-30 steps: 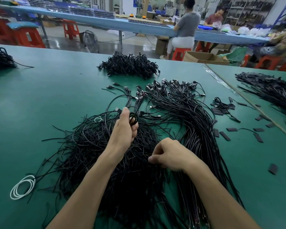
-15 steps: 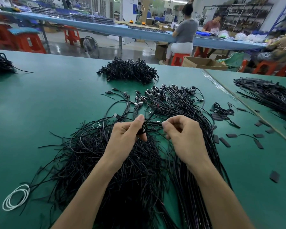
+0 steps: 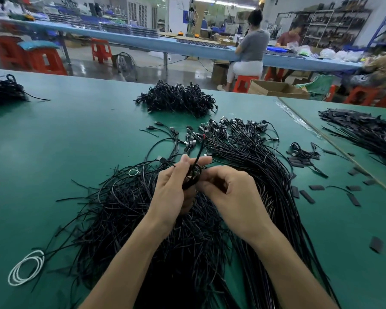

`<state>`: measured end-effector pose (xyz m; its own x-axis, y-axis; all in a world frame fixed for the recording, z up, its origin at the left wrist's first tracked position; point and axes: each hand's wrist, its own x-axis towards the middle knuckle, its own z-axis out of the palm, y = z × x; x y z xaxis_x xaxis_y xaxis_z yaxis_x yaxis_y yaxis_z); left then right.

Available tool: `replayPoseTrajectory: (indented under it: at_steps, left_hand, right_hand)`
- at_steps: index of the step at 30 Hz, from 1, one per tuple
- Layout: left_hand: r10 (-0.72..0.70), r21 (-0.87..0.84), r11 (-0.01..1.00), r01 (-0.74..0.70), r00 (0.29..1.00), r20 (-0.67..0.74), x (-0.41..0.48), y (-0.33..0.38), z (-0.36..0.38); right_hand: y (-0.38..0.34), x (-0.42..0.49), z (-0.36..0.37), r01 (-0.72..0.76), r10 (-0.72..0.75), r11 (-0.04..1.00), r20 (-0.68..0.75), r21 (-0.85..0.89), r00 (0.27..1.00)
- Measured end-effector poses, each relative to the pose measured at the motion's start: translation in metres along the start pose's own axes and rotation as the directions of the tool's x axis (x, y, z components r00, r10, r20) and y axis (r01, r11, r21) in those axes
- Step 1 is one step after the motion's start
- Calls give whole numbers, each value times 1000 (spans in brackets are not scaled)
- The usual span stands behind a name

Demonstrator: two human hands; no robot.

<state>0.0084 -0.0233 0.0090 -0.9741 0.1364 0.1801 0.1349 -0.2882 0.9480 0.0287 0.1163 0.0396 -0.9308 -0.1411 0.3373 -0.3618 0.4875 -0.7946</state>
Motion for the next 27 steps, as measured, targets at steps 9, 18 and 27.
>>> replayPoseTrajectory:
  at_steps: [9, 18, 27]
  left_hand:
    - [-24, 22, 999, 26, 996, -87, 1, -4, 2]
    - [-152, 135, 977, 165, 983, -101, 3, -14, -3]
    - [-615, 292, 776, 560, 774, 149, 1, -17, -5]
  right_hand:
    - [0, -6, 12, 61, -72, 963, -31, -261, 997]
    - [-3, -12, 8, 465, -427, 626, 224, -626, 876]
    - [-4, 5, -13, 206, -69, 897, 336, -392, 939]
